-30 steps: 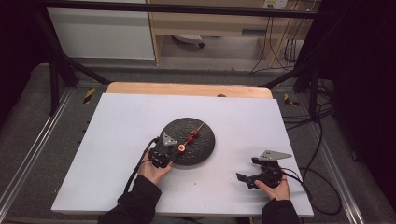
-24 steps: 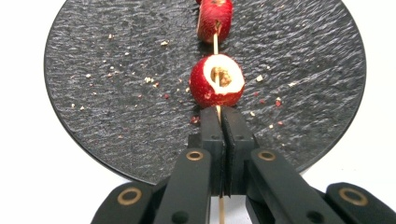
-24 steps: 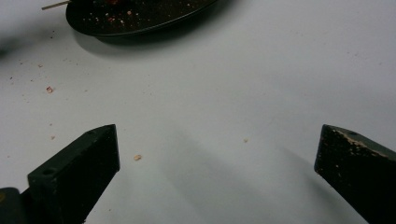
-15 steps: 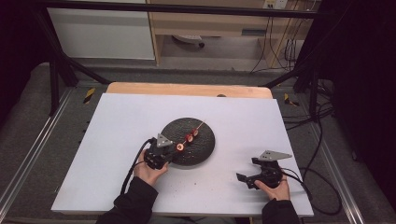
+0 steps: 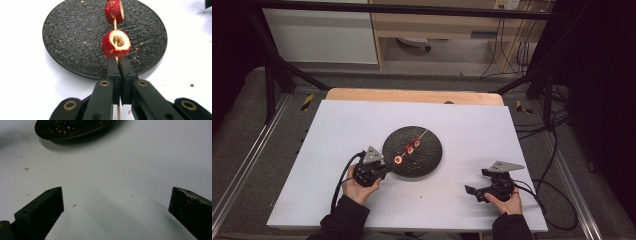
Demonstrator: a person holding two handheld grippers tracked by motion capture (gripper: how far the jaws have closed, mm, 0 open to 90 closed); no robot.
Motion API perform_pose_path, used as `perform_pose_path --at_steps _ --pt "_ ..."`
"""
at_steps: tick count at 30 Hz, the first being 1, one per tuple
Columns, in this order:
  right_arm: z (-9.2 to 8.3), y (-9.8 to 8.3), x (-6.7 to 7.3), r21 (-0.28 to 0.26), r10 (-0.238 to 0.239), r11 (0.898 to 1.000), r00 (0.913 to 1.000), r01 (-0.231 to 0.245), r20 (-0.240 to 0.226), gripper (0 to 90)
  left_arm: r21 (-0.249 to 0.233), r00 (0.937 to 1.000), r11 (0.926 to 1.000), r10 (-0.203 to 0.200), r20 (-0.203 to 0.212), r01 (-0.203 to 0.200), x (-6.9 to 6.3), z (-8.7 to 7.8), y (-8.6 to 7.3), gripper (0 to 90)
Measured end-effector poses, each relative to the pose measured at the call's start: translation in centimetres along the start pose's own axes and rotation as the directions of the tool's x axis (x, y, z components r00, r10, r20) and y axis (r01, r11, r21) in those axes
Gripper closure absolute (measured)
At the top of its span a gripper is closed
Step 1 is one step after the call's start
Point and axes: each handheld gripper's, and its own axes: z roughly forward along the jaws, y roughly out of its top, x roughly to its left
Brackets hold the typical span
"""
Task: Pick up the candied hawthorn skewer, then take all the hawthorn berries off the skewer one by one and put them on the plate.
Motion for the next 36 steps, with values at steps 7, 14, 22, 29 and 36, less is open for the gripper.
perform_pose_path --at_steps 7,14,22,29,36 --pt "0.2 0.1 0.3 0.000 -0.006 1.000 1.0000 0.006 -0.003 0.6 -0.024 0.9996 0.9997 0.006 0.027 -0.005 0.6 -1.6 -2.0 88.3" --pt "0.5 0.4 0.7 -0.003 0.000 1.000 0.9999 0.000 -0.013 0.5 -0.049 0.9993 0.9988 -0.009 0.036 0.010 1.3 -3.2 -3.6 88.3" --pt "1.0 1.1 1.5 -0.013 -0.004 1.000 0.9998 0.004 -0.019 0.5 -0.070 0.9986 0.9975 -0.008 0.052 0.011 1.6 -4.0 -4.7 88.3" --pt "1.6 1.9 2.6 -0.040 0.012 0.999 0.9996 -0.013 -0.026 0.5 -0.074 0.9978 0.9972 -0.008 0.065 0.013 1.4 -4.1 -5.1 88.3" --pt "2.8 3.6 4.0 -0.042 0.017 0.999 0.9995 -0.018 -0.028 0.5 -0.070 0.9974 0.9974 -0.011 0.071 0.016 1.4 -3.9 -5.2 88.3"
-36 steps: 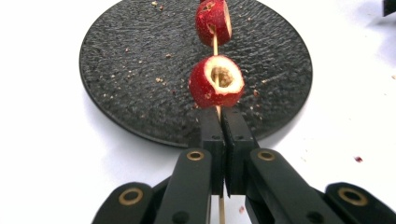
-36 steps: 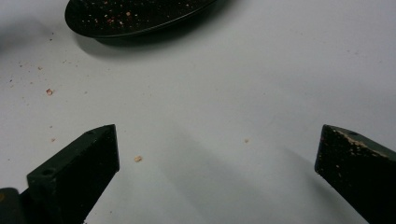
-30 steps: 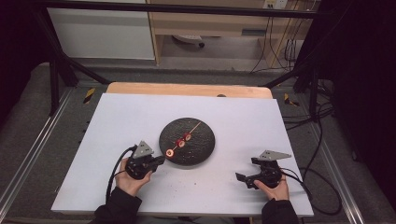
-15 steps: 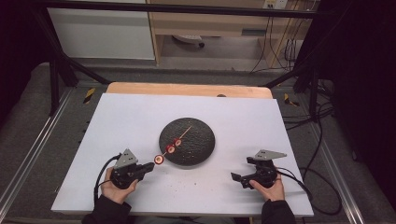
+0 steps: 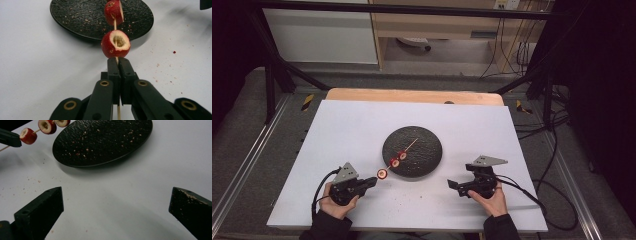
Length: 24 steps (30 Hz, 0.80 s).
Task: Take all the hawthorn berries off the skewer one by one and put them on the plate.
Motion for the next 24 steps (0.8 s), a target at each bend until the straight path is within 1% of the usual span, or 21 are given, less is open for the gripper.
perform_pose_path --at_steps 1,7,10,14,15,16,20,24 --pt "0.0 0.0 0.0 0.000 0.000 1.000 1.0000 0.000 0.000 0.5 -0.001 1.0000 1.0000 0.000 0.001 0.000 0.0 0.0 0.0 88.3" --pt "1.3 1.5 1.5 0.004 -0.013 1.000 0.9998 0.013 -0.018 0.6 -0.015 1.0000 0.9999 0.003 0.004 -0.003 -0.2 0.0 0.0 88.3" --pt "2.0 2.3 2.2 -0.003 -0.003 1.000 0.9995 0.003 -0.031 1.3 -0.017 1.0000 0.9998 0.006 0.002 -0.006 -0.3 0.0 0.0 88.3" --pt "3.1 3.4 3.1 -0.006 -0.006 1.000 0.9990 0.005 -0.045 2.1 -0.025 0.9999 0.9996 0.010 0.000 -0.010 -0.5 -0.1 0.0 88.3" --pt "3.7 4.0 3.7 -0.008 -0.006 1.000 0.9984 0.005 -0.056 2.7 -0.025 0.9999 0.9996 0.011 -0.001 -0.011 -0.5 -0.1 0.0 88.3" --pt "3.7 4.0 3.7 -0.008 -0.006 1.000 0.9984 0.005 -0.056 2.7 -0.024 0.9999 0.9996 0.012 0.001 -0.012 -0.5 -0.1 0.0 88.3" --pt "5.1 4.9 4.6 -0.007 0.001 1.000 0.9971 -0.002 -0.076 4.3 -0.025 0.9999 0.9996 0.014 0.002 -0.014 -0.7 0.0 0.0 88.3" --pt "6.2 5.7 5.2 -0.012 0.008 1.000 0.9955 -0.009 -0.094 7.9 -0.022 0.9999 0.9996 0.016 0.003 -0.016 -0.8 0.1 0.0 88.3"
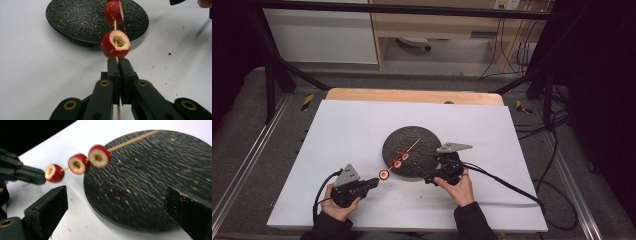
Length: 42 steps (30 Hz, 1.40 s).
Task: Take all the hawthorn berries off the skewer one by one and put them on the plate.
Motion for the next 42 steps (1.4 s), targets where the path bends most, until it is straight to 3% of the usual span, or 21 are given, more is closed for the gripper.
perform_pose_path --at_steps 13,22,35,42 --pt "3.0 1.9 0.3 -0.036 0.107 0.993 0.9921 -0.109 -0.067 25.3 -0.005 0.9999 0.9999 0.009 0.006 -0.009 -0.3 0.1 0.0 88.3" --pt "3.9 2.0 0.0 -0.040 0.172 0.984 0.9824 -0.175 -0.073 41.1 -0.010 0.9998 0.9998 0.016 0.014 -0.016 -0.7 0.2 0.1 88.3" --pt "4.1 2.0 -0.1 -0.017 0.232 0.972 0.9659 -0.235 -0.115 59.8 -0.016 0.9995 0.9994 0.031 0.007 -0.031 -1.1 0.3 0.1 88.3" --pt "4.0 2.1 -0.1 -0.017 0.232 0.972 0.9657 -0.236 -0.116 61.0 -0.022 0.9994 0.9991 0.036 0.006 -0.035 -1.2 0.3 0.1 88.3"
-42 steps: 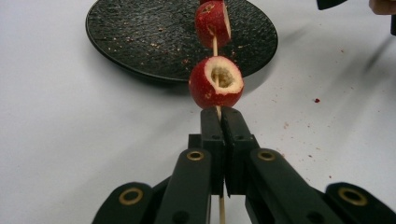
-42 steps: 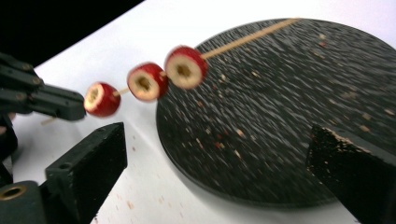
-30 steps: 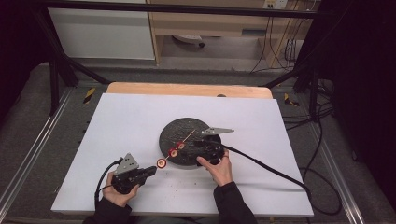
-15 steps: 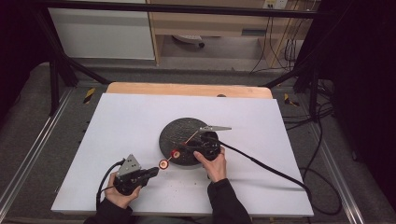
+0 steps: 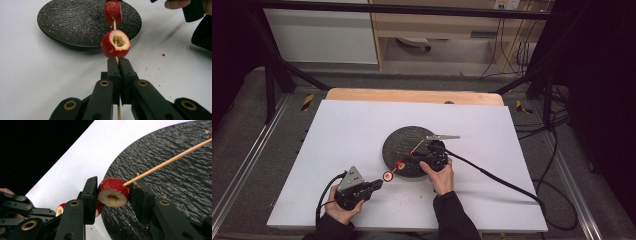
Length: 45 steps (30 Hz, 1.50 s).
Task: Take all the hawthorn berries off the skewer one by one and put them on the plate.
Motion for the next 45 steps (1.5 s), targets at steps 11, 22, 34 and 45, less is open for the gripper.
perform_pose_path --at_steps 11,22,34,45 --pt "-0.7 0.7 0.1 -0.063 0.013 0.998 0.9990 -0.010 0.042 61.2 -0.028 0.9998 0.9995 0.012 -0.017 -0.012 -0.1 -0.4 0.1 88.4" --pt "-2.0 2.2 -0.3 -0.098 0.014 0.995 0.9978 -0.007 0.065 61.3 -0.051 0.9998 0.9985 0.018 -0.013 -0.019 -0.2 -0.8 0.1 88.4" --pt "-3.4 4.3 -1.8 -0.147 0.013 0.989 0.9930 0.004 0.118 61.4 -0.058 0.9998 0.9982 0.013 -0.011 -0.014 -0.1 -0.9 0.1 88.4" --pt "-3.9 5.6 -3.2 -0.161 0.017 0.987 0.9849 0.011 0.172 61.4 -0.053 0.9999 0.9985 0.012 -0.011 -0.012 0.0 -1.0 -0.1 88.4"
